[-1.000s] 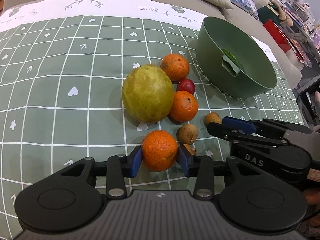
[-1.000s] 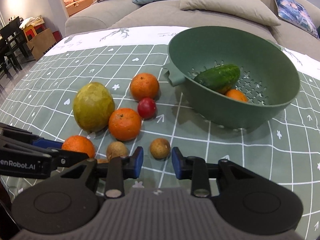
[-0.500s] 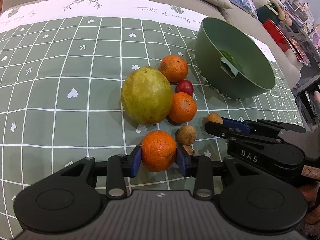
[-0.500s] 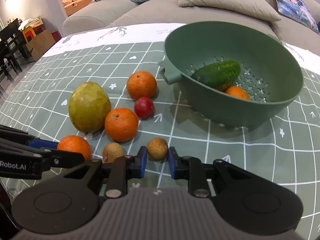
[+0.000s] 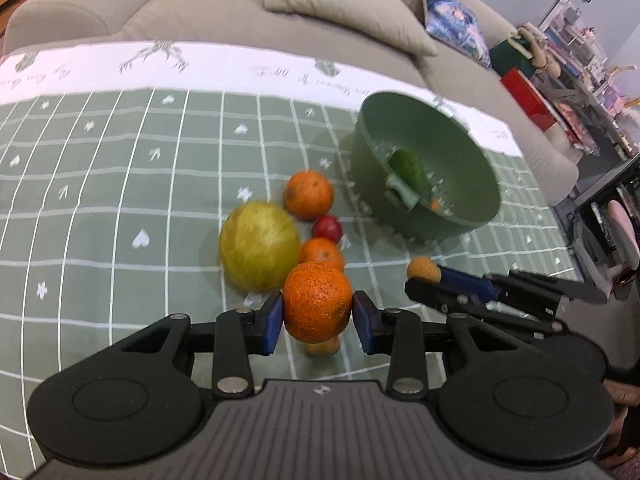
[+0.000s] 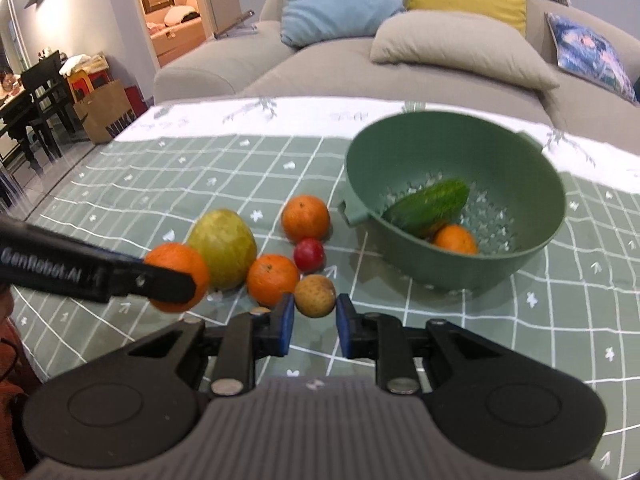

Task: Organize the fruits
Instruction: 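Carry the orange and kiwi into the colander and open both tools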

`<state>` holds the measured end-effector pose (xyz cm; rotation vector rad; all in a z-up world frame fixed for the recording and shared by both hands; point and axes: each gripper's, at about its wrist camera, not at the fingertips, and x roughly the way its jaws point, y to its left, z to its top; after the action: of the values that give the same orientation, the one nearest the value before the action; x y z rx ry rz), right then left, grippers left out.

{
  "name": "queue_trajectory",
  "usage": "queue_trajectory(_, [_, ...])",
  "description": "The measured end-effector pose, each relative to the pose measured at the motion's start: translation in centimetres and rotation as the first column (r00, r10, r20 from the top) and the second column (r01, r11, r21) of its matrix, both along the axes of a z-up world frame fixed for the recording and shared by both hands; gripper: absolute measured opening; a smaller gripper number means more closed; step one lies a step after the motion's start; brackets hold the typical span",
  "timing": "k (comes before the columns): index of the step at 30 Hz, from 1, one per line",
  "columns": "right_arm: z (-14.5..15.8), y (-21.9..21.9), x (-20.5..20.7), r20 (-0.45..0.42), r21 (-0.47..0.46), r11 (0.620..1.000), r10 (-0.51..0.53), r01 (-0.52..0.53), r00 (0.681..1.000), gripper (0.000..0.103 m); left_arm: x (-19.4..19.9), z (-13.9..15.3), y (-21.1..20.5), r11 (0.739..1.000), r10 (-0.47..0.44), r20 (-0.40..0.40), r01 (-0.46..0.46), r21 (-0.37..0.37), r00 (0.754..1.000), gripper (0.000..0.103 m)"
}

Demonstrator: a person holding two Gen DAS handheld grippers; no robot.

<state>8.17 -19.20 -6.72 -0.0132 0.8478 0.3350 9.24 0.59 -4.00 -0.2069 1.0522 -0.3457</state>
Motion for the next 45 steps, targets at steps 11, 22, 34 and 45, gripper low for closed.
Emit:
queue_trajectory(11, [4.0,-2.7,-0.5,0.093,-0.029,0.999,-0.013,0.015,0.996,0.018,3.7,4.2,-4.0,0.996,-0.082,0.070,0.084,-0.015,0.994,0.041])
queue_trajectory(22, [4.4,-6.0,4.1,0.091,-0.141,0.989,-0.024,0.037,0.996,0.018,10.1,4.3,-9.8,0.979,-0.191,0.057,0.187,0.079,0.980,0.041])
queue_trajectory(34, [1.1,-7.2,11.4,-0.030,-0.234,0.972,0.006,-0.013,1.000,0.018,14.8,-0.2,-13.8,0.939,-0.240,-0.051,0.246,0.240,0.969,0.041])
queue_trajectory(45, [-2.1,-7.0,14.5,-0.120,-0.285,0.957,0.019,-0.052,0.993,0.017,16.7,-2.2,-16.1,0.905,-0.262,-0.100,0.280,0.321,0.960,0.042])
